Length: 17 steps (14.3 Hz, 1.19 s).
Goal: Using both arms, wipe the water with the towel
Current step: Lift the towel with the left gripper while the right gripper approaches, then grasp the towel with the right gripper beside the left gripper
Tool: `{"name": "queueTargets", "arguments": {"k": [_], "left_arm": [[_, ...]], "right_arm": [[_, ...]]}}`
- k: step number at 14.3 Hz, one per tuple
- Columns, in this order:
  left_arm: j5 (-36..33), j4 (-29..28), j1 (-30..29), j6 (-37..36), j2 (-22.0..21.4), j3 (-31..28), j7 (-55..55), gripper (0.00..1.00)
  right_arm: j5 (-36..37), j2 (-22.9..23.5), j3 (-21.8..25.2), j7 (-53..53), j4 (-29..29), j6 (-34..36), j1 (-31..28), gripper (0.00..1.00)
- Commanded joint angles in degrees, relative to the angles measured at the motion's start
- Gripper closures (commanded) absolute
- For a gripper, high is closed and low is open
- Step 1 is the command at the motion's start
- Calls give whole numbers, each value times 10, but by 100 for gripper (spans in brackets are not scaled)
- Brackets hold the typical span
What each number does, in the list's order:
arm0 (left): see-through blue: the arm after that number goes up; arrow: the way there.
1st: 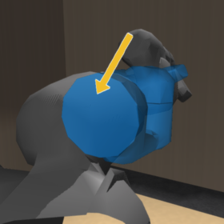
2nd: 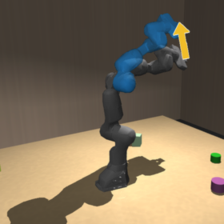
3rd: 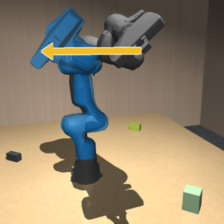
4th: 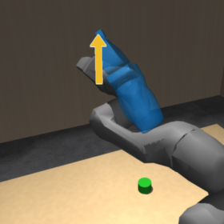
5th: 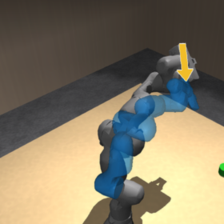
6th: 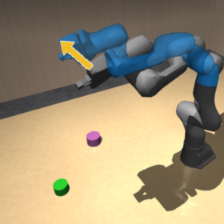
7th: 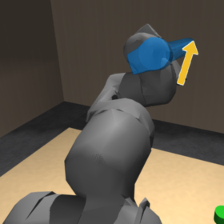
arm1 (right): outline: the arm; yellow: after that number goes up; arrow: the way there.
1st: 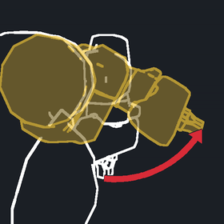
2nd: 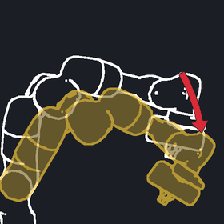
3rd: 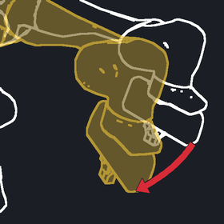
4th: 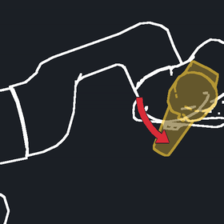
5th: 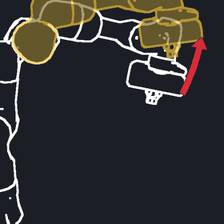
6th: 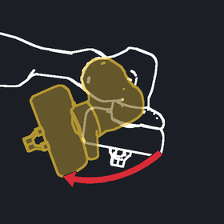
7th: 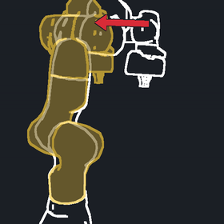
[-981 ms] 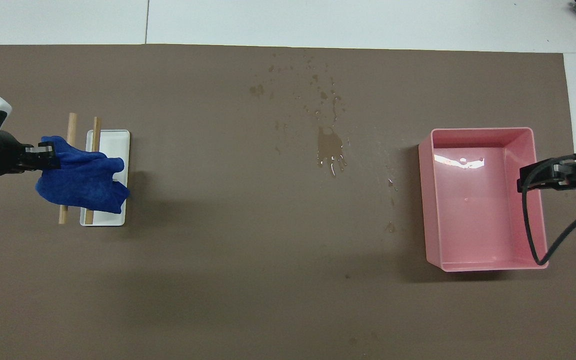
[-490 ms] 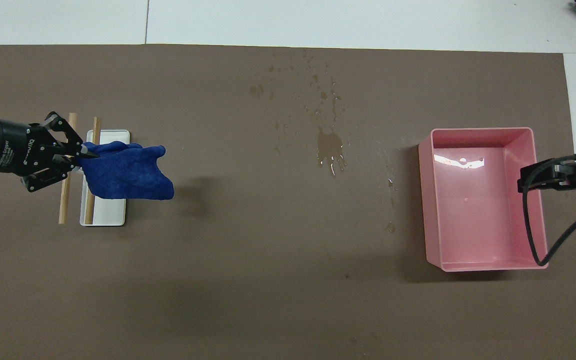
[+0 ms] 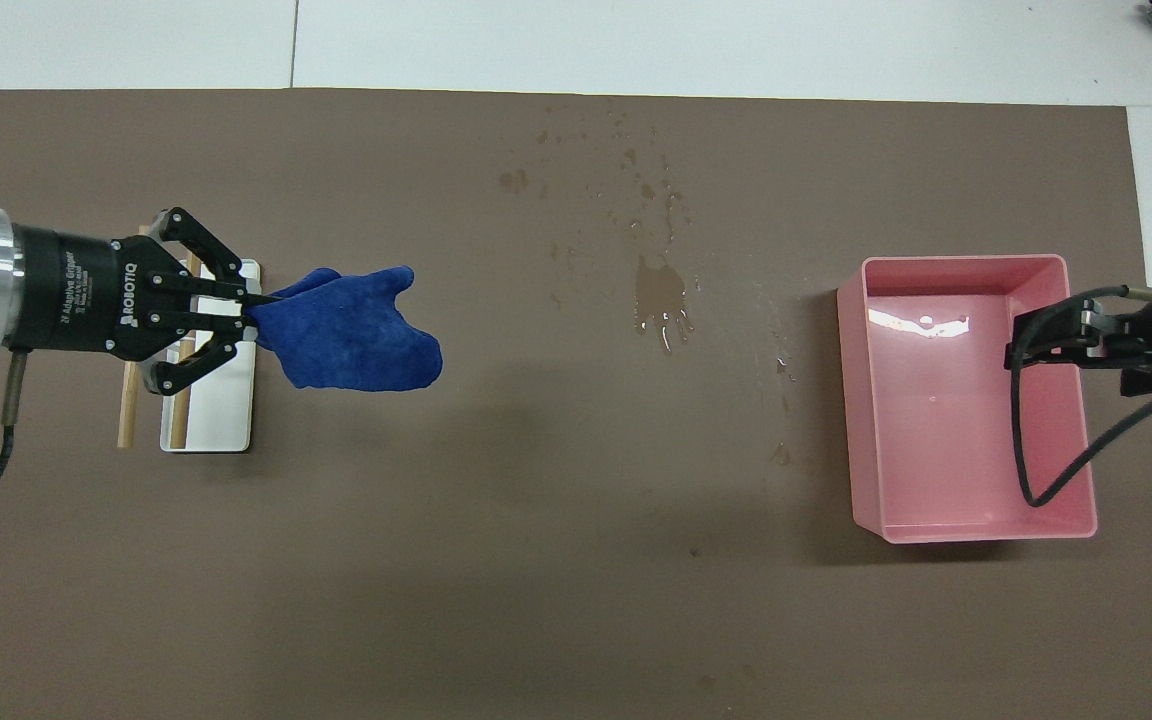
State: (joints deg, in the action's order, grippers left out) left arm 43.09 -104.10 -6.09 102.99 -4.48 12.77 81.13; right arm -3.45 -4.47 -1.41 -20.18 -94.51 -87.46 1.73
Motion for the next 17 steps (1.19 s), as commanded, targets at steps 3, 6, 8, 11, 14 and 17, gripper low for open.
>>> {"name": "queueTargets", "arguments": {"k": [3,6,8,11,14,17], "left_arm": [[73,-2,4,40,-7,33,149,100],[79,-8,27,103,-8,53,256,100],[79,-8,43,125,-8,54,317,100],[79,-8,65,134,-12,56,334,100],[79,-12,83,140,-20,55,337,100],[79,-11,101,174,-28,56,351,100]], "right_arm": [[-96,-9,-2,-237,-16,-37,47,0],[-169,-2,-2,-430,-15,-92,88,0],[-198,8,-3,-566,-12,-149,128,0],[-231,24,-3,-712,-10,-237,171,0],[-233,42,-3,-786,-9,-299,200,0],[-242,63,-3,-819,-7,-342,216,0]]}}
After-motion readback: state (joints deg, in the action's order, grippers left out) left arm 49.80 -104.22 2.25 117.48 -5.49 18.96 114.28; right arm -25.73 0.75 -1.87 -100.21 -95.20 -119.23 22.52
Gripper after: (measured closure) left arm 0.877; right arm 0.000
